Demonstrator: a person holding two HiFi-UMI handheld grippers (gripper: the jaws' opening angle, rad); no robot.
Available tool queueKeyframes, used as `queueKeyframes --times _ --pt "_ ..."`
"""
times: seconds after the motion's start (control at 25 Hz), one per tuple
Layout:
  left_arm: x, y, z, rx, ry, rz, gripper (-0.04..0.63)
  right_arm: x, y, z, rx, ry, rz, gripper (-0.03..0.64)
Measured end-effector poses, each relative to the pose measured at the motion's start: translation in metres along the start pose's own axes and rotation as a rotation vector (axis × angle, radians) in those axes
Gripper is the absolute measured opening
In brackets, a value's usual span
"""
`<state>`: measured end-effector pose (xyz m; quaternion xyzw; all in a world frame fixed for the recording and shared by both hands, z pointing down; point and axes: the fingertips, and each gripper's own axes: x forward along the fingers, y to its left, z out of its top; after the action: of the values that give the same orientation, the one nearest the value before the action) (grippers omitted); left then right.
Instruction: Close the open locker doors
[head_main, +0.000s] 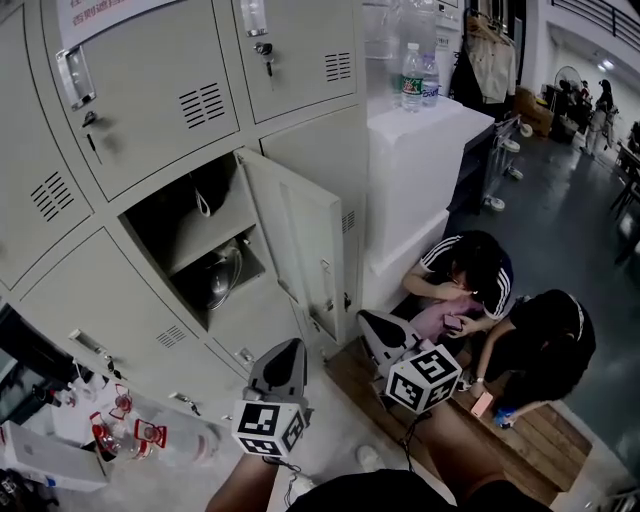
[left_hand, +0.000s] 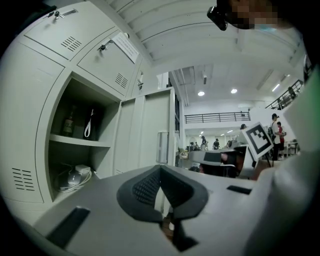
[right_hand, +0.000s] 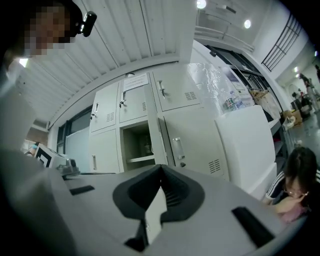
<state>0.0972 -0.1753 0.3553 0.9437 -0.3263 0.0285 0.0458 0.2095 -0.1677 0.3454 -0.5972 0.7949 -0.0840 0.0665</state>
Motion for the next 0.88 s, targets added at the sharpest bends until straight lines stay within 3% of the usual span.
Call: queueKeyframes --times 0.08,0.16,0.88 --pt "0.001 -0.005 -0.003 -0.014 0.004 -0.001 0.005 0.002 -0.002 0.002 0.008 -0.001 0.03 0.002" --pt "0.001 -0.009 -0.006 -0.028 0.006 0.002 0.005 0.006 -0.002 0.004 0.009 -0.004 0.07 0.172" --pt "-0.015 -0.001 -0.013 -0.045 0.0 0.089 0.005 0.058 0.006 0.01 -0.047 0.043 0.226 0.167"
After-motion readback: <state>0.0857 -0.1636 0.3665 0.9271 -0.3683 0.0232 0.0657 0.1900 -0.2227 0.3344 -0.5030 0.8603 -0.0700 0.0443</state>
